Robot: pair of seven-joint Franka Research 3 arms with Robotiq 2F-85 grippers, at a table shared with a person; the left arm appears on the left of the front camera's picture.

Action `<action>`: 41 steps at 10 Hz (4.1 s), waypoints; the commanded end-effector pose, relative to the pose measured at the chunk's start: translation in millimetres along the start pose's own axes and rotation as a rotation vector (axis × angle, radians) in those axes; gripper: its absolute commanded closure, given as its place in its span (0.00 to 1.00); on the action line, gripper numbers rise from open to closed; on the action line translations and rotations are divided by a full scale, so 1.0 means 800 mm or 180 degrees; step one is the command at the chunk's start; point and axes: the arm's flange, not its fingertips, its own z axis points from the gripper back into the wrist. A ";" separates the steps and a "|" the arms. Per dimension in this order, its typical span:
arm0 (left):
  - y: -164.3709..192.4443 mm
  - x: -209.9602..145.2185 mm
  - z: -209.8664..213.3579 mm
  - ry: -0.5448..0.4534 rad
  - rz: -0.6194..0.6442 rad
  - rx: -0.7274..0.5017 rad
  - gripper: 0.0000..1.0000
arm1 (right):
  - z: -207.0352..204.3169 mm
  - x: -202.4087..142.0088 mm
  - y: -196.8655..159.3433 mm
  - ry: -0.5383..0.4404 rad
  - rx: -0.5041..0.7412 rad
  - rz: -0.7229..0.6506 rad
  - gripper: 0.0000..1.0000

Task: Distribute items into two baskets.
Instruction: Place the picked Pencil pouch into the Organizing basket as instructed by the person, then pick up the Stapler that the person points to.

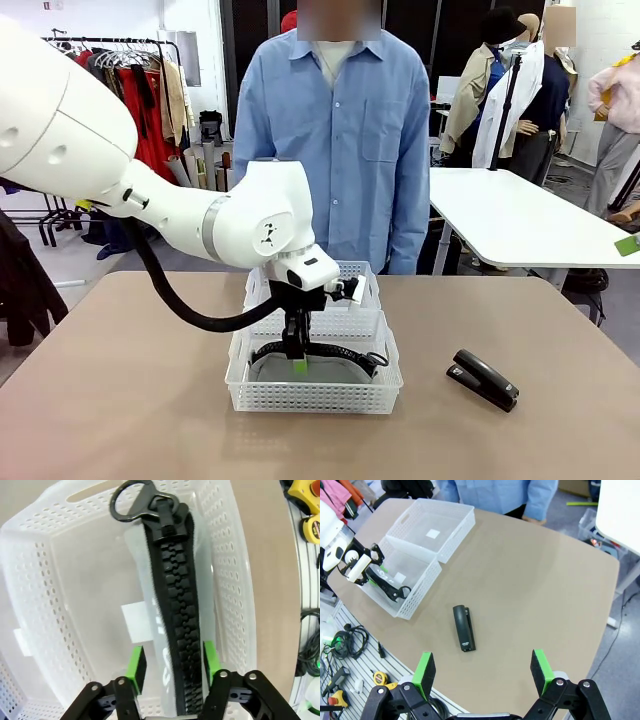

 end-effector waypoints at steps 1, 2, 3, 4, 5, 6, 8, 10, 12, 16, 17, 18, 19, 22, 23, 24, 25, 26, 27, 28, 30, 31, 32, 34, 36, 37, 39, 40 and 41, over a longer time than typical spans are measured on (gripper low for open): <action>0.000 -0.007 0.041 0.0019 0.0074 0.0098 0.00 | 0.000 0.001 0.001 -0.0018 0.0022 -0.0003 0.00; -0.002 -0.013 0.060 0.0009 0.0091 0.0160 0.00 | 0.000 0.001 0.001 -0.0018 0.0022 -0.0003 0.00; -0.003 -0.020 0.075 0.0005 0.0129 0.0191 0.00 | 0.000 0.001 0.001 -0.0018 0.0022 -0.0003 0.00; -0.004 -0.027 0.084 -0.0005 0.0163 0.0180 0.00 | 0.000 0.001 0.001 -0.0018 0.0022 -0.0003 0.00; -0.005 -0.032 0.087 -0.0016 0.0180 0.0125 0.00 | 0.000 0.001 0.001 -0.0018 0.0022 -0.0003 0.00; -0.006 -0.037 0.090 -0.0037 0.0200 0.0099 0.00 | 0.000 0.001 0.001 -0.0018 0.0022 -0.0003 0.00; 0.001 -0.027 0.093 0.0011 0.0167 0.0168 0.00 | 0.000 0.001 0.001 -0.0018 0.0022 -0.0003 0.00; 0.001 -0.027 0.093 0.0011 0.0167 0.0168 0.00 | 0.000 0.001 0.001 -0.0018 0.0022 -0.0003 0.00; 0.001 -0.027 0.093 0.0011 0.0167 0.0168 0.00 | 0.000 0.001 0.001 -0.0018 0.0022 -0.0003 0.00; 0.001 -0.027 0.093 0.0011 0.0167 0.0168 0.00 | 0.000 0.001 0.001 -0.0018 0.0022 -0.0003 0.00; 0.000 -0.026 0.092 0.0014 0.0137 0.0131 0.00 | 0.000 0.001 0.001 -0.0018 0.0022 -0.0003 0.00; 0.002 -0.036 0.101 -0.0044 0.0319 0.0131 0.00 | 0.000 0.001 0.001 -0.0018 0.0022 -0.0003 0.00; 0.001 -0.053 0.123 -0.0069 0.0564 0.0240 0.00 | 0.000 0.001 0.001 -0.0018 0.0022 -0.0003 0.00; -0.014 -0.163 0.211 -0.0226 0.1251 0.0425 0.00 | 0.000 0.001 0.001 -0.0018 0.0022 -0.0003 0.00; -0.022 -0.199 0.236 -0.0331 0.1452 0.0484 0.00 | 0.000 0.001 0.001 -0.0018 0.0022 -0.0003 0.00; -0.030 -0.241 0.256 -0.0352 0.1700 0.0543 0.00 | 0.000 0.001 0.001 -0.0018 0.0022 -0.0003 0.00; -0.044 -0.294 0.276 -0.0467 0.1997 0.0581 0.00 | 0.000 0.001 0.001 -0.0018 0.0022 -0.0003 0.00; -0.060 -0.341 0.287 -0.0587 0.2270 0.0636 0.00 | 0.000 0.001 0.001 -0.0018 0.0022 -0.0003 0.00; -0.078 -0.386 0.294 -0.0677 0.2522 0.0676 0.00 | 0.000 0.001 0.001 -0.0018 0.0022 -0.0003 0.00; -0.097 -0.426 0.300 -0.0776 0.2768 0.0764 0.00 | 0.000 0.001 0.001 -0.0018 0.0022 -0.0003 0.00; -0.138 -0.479 0.310 -0.0988 0.3118 0.0902 0.00 | 0.000 0.001 0.001 -0.0018 0.0022 -0.0003 0.00; -0.159 -0.494 0.314 -0.1100 0.3217 0.0957 0.00 | 0.000 0.001 0.001 -0.0018 0.0022 -0.0003 0.00; -0.177 -0.511 0.317 -0.1251 0.3314 0.1045 0.00 | 0.000 0.001 0.001 -0.0018 0.0022 -0.0003 0.00; -0.190 -0.519 0.320 -0.1393 0.3450 0.1137 0.00 | 0.000 0.001 0.001 -0.0018 0.0022 -0.0003 0.00; -0.195 -0.522 0.330 -0.1406 0.3456 0.1186 0.00 | 0.000 0.001 0.001 -0.0018 0.0022 -0.0003 0.00; -0.194 -0.529 0.331 -0.1310 0.3422 0.1123 0.00 | 0.000 0.001 0.001 -0.0018 0.0022 -0.0003 0.00; -0.194 -0.529 0.331 -0.1310 0.3422 0.1123 0.00 | 0.000 0.001 0.001 -0.0018 0.0022 -0.0003 0.00; -0.194 -0.529 0.331 -0.1310 0.3422 0.1123 0.00 | 0.000 0.001 0.001 -0.0018 0.0022 -0.0003 0.00; -0.194 -0.529 0.331 -0.1310 0.3422 0.1123 0.00 | 0.000 0.001 0.001 -0.0018 0.0022 -0.0003 0.00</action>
